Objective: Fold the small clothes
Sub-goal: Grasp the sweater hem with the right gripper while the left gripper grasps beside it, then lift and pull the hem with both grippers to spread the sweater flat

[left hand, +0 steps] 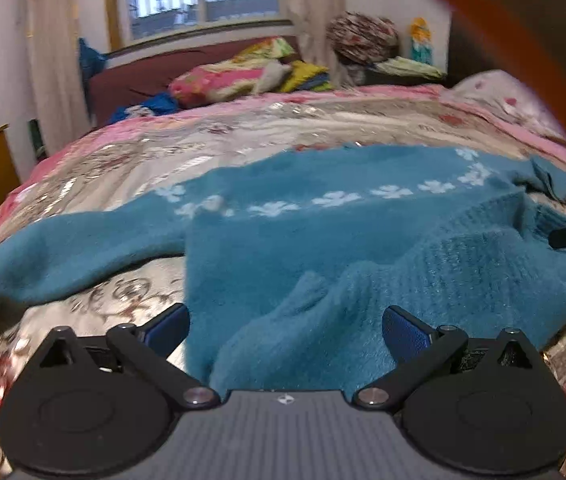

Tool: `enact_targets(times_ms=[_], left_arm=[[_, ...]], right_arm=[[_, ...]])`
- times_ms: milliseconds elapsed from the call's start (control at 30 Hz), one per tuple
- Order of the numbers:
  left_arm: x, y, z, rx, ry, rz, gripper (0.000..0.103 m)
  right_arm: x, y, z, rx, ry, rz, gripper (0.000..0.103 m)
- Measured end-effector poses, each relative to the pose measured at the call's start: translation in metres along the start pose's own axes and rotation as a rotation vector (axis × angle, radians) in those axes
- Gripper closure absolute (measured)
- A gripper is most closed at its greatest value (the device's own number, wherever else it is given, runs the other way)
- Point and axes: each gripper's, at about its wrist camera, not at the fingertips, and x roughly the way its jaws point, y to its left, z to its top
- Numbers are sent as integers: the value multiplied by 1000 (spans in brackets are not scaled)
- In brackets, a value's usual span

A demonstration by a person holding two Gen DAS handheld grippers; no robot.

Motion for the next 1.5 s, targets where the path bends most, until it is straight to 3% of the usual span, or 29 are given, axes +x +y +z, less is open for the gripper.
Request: enact_targets(times_ms=[67,133,267,400,500,833,1100,1233,1367,1500], left_arm=[[4,-1,3,19,27,-26,8],[6,0,5,19,52,-62,25],[6,0,6,1,81,-91,45],[-1,1,6,-19,100,-140,77],[-10,0,4,-4,103,-153,84],[-65,5,-31,-21,114,-214,86],[-102,10,-65,-45,171,-192,85],[-116,15,-65,-60,149,-167,85],[-126,11,-57,-46,113,-148,85],[-121,-11,-51,-32,100,-192,77]], right_arm=[[1,0,0,-18,15,18,41],[0,-1,0,-30,29,34,54],[-3,-6,1,-25,54,64,77],[-16,-9,1,-23,47,95,82],[-29,-8,-1,-37,39,111,86],[-85,-7,-26,-66,37,188,89],[-109,-15,-57,-116,100,136,88],[-118,-21,-69,-137,141,120,88],[-133,-22,-73,-165,117,90,88],[-144,-16,-69,-143,67,86,87]])
